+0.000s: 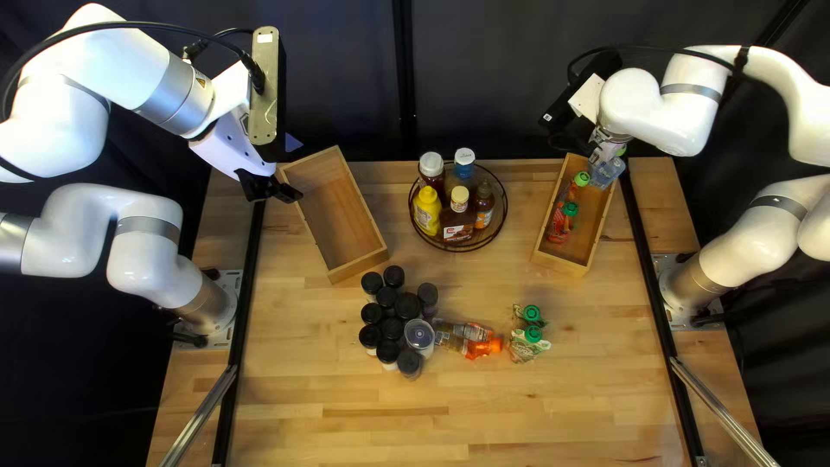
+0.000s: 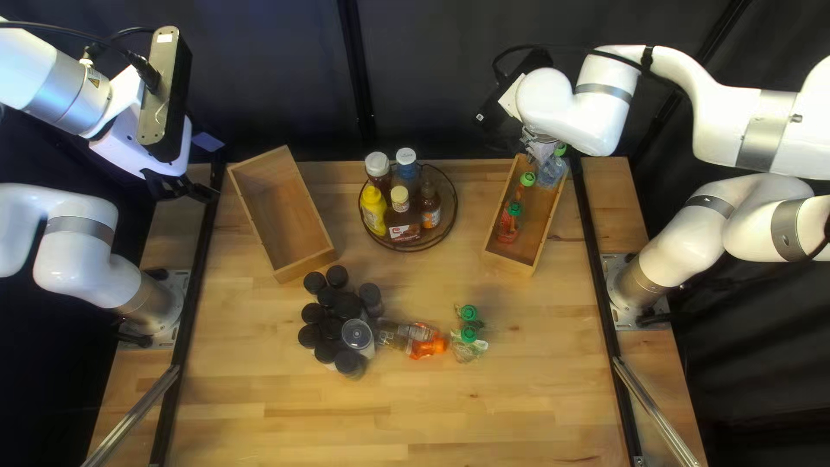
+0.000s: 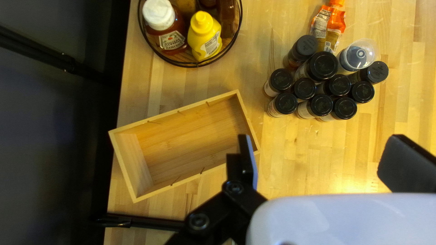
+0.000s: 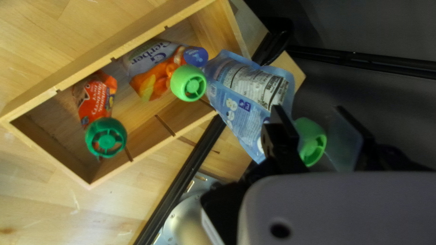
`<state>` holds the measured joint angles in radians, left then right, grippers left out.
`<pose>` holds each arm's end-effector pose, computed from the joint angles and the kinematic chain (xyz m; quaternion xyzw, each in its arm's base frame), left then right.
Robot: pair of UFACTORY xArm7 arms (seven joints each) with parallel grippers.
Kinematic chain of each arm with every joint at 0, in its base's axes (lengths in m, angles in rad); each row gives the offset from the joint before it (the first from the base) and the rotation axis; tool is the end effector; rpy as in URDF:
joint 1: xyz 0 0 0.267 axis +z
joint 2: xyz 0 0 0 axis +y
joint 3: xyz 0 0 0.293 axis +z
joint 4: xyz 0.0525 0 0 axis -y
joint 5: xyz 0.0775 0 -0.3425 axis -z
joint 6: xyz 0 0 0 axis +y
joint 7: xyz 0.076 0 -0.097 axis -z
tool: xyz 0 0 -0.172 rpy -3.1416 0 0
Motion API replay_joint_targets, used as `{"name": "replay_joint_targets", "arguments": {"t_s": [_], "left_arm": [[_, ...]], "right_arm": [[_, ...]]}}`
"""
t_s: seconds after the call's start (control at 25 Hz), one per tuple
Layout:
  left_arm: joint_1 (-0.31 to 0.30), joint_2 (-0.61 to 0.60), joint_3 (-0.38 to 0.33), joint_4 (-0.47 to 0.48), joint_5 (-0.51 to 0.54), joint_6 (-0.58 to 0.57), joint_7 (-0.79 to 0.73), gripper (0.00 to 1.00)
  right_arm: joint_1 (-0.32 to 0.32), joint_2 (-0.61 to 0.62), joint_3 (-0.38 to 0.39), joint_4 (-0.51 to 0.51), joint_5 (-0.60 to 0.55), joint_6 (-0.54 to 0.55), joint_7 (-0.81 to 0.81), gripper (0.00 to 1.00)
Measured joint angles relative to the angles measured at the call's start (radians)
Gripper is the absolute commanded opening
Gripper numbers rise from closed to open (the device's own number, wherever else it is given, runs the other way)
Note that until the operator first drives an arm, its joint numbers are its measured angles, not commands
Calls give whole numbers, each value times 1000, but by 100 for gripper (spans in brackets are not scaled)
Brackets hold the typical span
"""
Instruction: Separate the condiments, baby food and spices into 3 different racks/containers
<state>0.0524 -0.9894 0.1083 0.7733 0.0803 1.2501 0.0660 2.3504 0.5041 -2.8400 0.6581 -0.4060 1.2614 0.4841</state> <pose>0.2984 0.0657 0.4137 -0.9673 -0.0310 -0.2512 0.0187 0.2150 -0.2377 0.2339 0.8748 -0.4052 -0.0684 0.2566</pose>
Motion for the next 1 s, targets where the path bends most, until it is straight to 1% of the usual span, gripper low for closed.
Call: {"name": "replay_joint_targets", "arguments": {"t_s": [0.24,0.28,0.32,0.36,0.4,0.44,0.48,0.52,0.64,0.76,0.88,1.0], "left_arm": [[0,0,0,0,0,0,0,100],[0,0,0,0,0,0,0,100],[0,0,0,0,0,0,0,100],[0,0,0,0,0,0,0,100],[0,0,0,0,0,0,0,100],[0,0,0,0,0,0,0,100],[0,0,0,0,0,0,0,100],[0,0,0,0,0,0,0,100],[0,0,0,0,0,0,0,100],[0,0,0,0,0,0,0,100],[0,0,0,0,0,0,0,100],[0,0,0,0,0,0,0,100]], "right_arm": [[-5,-24,-3,-37,-1,-49,25,2],[-6,-30,-3,-44,-1,-59,31,3],[-7,-36,-2,-51,-2,-70,37,8],[-8,-42,-2,-58,-2,-81,43,8],[-8,-47,-2,-64,-3,-90,47,63],[-9,-51,-2,-71,-3,-99,51,81],[-9,-53,-3,-75,-2,-105,53,93],[-9,-52,-4,-78,0,-109,53,99],[-3,-32,-11,-83,12,-106,39,100],[19,21,-21,-75,43,-77,1,100],[52,65,-22,-44,81,-35,-33,100],[92,77,-9,8,126,0,-55,100]]}}
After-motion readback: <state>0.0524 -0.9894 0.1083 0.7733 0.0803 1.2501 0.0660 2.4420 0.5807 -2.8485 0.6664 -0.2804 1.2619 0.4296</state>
